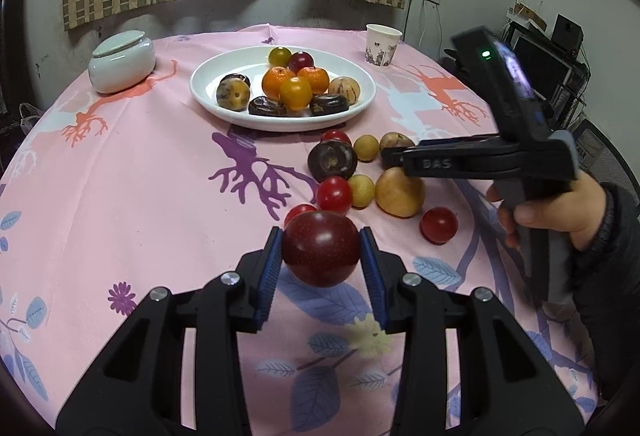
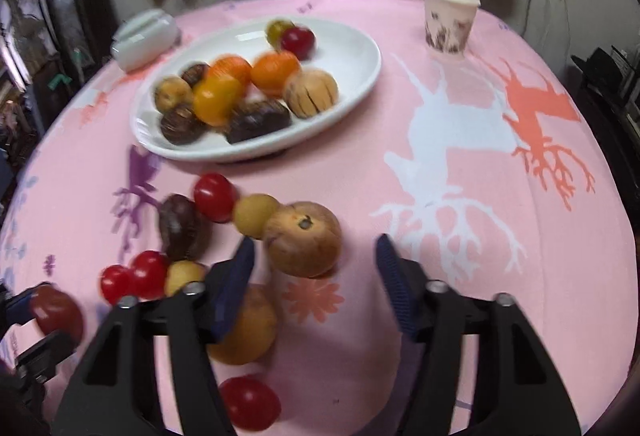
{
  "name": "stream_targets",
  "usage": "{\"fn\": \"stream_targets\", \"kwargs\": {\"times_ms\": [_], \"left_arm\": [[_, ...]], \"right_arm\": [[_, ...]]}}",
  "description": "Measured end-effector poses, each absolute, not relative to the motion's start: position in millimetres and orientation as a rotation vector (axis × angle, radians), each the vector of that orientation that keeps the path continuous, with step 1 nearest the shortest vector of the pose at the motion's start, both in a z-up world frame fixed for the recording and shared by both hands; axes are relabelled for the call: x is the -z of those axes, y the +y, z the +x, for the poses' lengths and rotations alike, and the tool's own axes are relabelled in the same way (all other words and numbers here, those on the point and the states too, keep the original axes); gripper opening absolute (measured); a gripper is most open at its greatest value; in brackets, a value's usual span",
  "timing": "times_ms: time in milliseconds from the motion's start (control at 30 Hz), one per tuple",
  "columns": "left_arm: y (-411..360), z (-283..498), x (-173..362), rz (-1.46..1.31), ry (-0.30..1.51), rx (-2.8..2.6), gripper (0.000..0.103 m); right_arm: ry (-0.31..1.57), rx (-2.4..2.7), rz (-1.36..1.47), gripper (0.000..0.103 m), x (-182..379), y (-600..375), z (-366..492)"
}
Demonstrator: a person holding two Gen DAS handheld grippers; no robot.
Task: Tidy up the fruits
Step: 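Grasp a dark red plum with the left tool while the right tool grasps a tan round fruit, then carry both fruits onto the white plate and open both tools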
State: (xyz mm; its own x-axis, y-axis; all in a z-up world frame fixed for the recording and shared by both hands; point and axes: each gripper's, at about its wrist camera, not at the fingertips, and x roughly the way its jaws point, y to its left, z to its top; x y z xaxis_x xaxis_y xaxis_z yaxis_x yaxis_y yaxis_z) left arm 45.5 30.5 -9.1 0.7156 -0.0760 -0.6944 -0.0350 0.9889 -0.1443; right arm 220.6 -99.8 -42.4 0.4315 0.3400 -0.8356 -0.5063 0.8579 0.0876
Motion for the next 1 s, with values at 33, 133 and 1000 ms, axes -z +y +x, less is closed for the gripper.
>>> {"fn": "stream_targets", "kwargs": {"times_ms": [33,133,1000], "left_arm": [[30.7,45.9,9.8,-0.155,0.780,0.027,0.040],[30.3,47.1,12.5,-0.160,0.796,0.037,0.040],[52.7,60.6,-15.6,-0.241,0.774,0.005,0.040]], "right_arm": [[0.988,-0.538,-0.189,0.042,42.9,-98.1,221.0],[0.962,-0.533,-0.201,0.041,41.8,-95.8,220.6],[0.757,-0.675,-0.160,0.040,-30.5,-123.5,193.3]]}}
